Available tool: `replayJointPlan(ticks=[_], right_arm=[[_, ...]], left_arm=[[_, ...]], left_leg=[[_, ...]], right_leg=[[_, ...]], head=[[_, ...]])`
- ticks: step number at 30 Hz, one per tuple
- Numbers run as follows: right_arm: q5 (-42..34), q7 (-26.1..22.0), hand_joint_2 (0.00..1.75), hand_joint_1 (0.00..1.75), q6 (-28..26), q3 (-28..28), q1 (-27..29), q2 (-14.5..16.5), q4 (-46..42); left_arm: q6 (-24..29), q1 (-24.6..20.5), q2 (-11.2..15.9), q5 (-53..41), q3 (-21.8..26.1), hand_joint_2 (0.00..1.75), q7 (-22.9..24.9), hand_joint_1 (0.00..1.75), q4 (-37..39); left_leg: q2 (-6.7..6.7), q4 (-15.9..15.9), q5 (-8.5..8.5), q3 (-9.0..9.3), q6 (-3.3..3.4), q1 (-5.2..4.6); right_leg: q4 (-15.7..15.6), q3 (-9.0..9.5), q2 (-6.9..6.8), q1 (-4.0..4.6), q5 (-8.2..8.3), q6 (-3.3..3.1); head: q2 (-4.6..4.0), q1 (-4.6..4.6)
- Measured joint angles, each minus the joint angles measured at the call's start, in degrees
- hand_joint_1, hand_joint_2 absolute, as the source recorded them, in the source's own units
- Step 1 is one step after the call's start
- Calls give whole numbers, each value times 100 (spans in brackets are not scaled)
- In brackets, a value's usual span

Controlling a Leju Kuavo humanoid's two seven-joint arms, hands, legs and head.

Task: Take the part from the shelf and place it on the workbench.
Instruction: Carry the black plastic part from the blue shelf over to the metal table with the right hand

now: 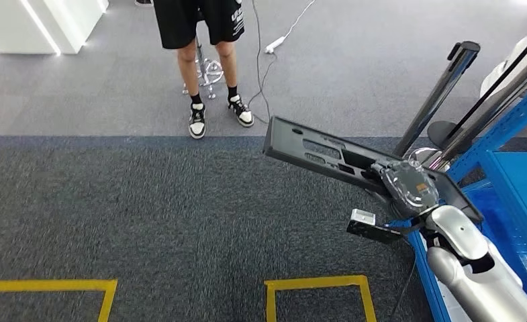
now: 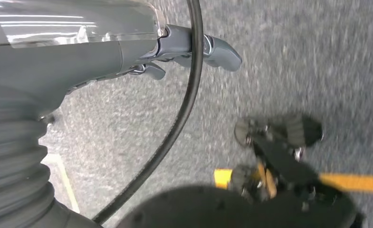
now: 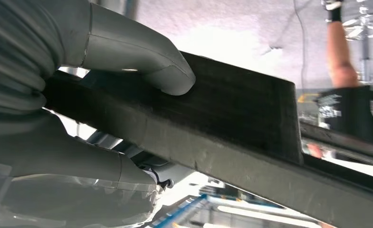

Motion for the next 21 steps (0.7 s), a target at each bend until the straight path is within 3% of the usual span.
replayJointPlan(ticks=[2,3,4,6,7,9,10,11,12,14,16,18,19,21], right_arm=[[-55,-3,175,175,44,-25,-28,-29,1],[-77,-2,175,175,62,-34,-31,-42,2],[-92,-2,175,175,74,-42,-37,-53,3],[-119,-3,175,175,81,-60,-68,-72,0],[-133,-4,175,175,87,-69,-93,-80,-3],[-154,-4,175,175,125,-86,-138,-99,-11],[-158,-3,175,175,157,-86,-165,-105,-12],[-159,1,175,175,187,-84,-203,-109,-14],[-158,4,175,175,215,-77,-258,-105,-13],[-158,9,175,175,260,-67,-374,-96,-11],[-158,12,175,175,299,-61,-458,-91,-1],[-158,17,175,175,337,-37,-526,-83,22],[-157,24,175,175,355,-14,-558,-75,33],[-148,50,175,175,381,41,-628,-51,50]], left_arm=[[2,-25,0,-5,0,175,-1,0,-1],[2,-32,0,-6,0,175,-2,0,-2],[2,-34,0,-7,0,175,-2,0,-2],[-1,-27,-2,-8,0,175,-2,0,-1],[-1,-24,-2,-8,0,175,-2,0,-1],[-1,-25,-3,-8,0,175,-3,0,-1],[-1,-20,-2,-7,1,175,-3,0,-1],[-1,-11,-2,-6,2,175,-3,0,-1],[-1,3,-3,-4,3,175,-4,0,0],[-6,13,-8,-2,4,175,-4,0,0],[-10,-9,-11,1,5,175,-7,0,0],[-10,-25,-10,4,7,175,-9,0,0],[-10,-23,-10,5,10,175,-9,0,0],[-10,-9,-5,7,19,175,-10,0,0]], left_leg=[[-135,0,6,2,36,-2],[-217,5,4,6,39,-3],[-301,15,-1,12,35,-2],[-466,59,-27,22,3,8],[-542,102,-49,5,-28,6],[-671,180,-74,-57,-92,11],[-731,193,-68,-91,-123,19],[-793,185,-55,-117,-154,32],[-772,193,-57,-135,-185,39],[-495,428,-203,-253,-248,32],[-169,1065,-536,-553,-294,40],[-91,1673,-762,-856,-305,56],[-82,1732,-734,-886,-296,57],[-26,1205,-411,-607,-245,37]], right_leg=[[747,-395,232,2,-294,1],[960,-532,272,2,-313,9],[966,-576,289,-3,-215,16],[394,-377,366,-39,220,33],[39,-233,489,-60,388,41],[-376,-68,689,-86,509,41],[-405,-59,716,-71,481,25],[-417,-58,661,-70,483,-7],[-435,-49,599,-64,492,-44],[-476,-14,465,-64,507,-127],[-492,14,319,-24,498,-179],[-491,25,162,17,483,-204],[-491,31,86,34,476,-212],[-491,57,-52,57,456,-217]], head=[[0,0],[0,0],[0,1],[0,0],[0,1],[0,-1],[0,-2],[0,-2],[0,-1],[0,-2],[0,-2],[0,-2],[0,-2],[0,-2]])
